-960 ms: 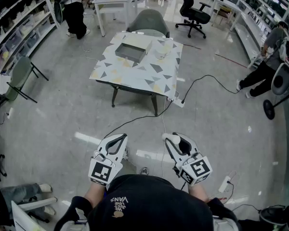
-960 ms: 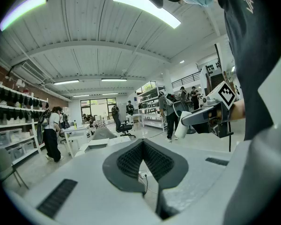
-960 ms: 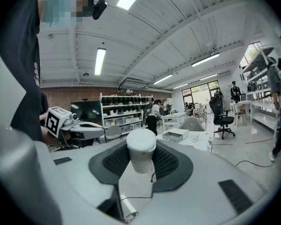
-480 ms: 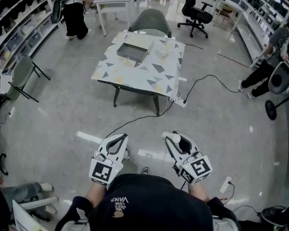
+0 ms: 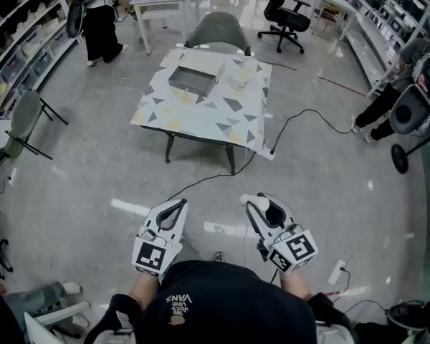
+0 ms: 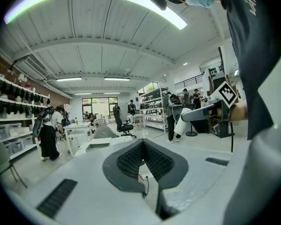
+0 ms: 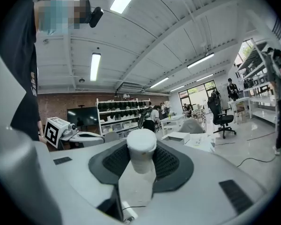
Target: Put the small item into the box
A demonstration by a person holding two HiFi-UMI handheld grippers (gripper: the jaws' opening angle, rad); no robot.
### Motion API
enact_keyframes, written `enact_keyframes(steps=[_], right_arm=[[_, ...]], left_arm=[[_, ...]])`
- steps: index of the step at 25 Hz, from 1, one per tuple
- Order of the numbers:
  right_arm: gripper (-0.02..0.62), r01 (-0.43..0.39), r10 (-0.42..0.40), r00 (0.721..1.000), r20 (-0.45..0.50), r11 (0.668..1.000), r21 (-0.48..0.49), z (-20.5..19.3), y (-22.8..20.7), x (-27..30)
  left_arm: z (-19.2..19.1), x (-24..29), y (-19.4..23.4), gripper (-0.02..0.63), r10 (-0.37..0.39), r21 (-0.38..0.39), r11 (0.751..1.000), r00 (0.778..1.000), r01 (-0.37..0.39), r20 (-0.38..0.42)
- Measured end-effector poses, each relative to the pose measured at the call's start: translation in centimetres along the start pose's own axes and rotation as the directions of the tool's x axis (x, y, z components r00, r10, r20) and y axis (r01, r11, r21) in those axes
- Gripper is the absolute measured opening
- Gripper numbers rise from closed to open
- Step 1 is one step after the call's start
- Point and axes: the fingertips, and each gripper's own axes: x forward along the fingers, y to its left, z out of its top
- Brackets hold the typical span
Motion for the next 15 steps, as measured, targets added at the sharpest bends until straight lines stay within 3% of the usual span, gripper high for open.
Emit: enact_keyframes(steps=[15], right_arm=[[0.133, 0.111, -0.112, 0.993, 0.033, 0.993, 0.045, 1.6, 1.7, 17.0]], left_arm=[[-1.0, 2.6, 17.1, 0.006, -0.114, 0.021, 0.993, 0.993, 0.114, 0.003]])
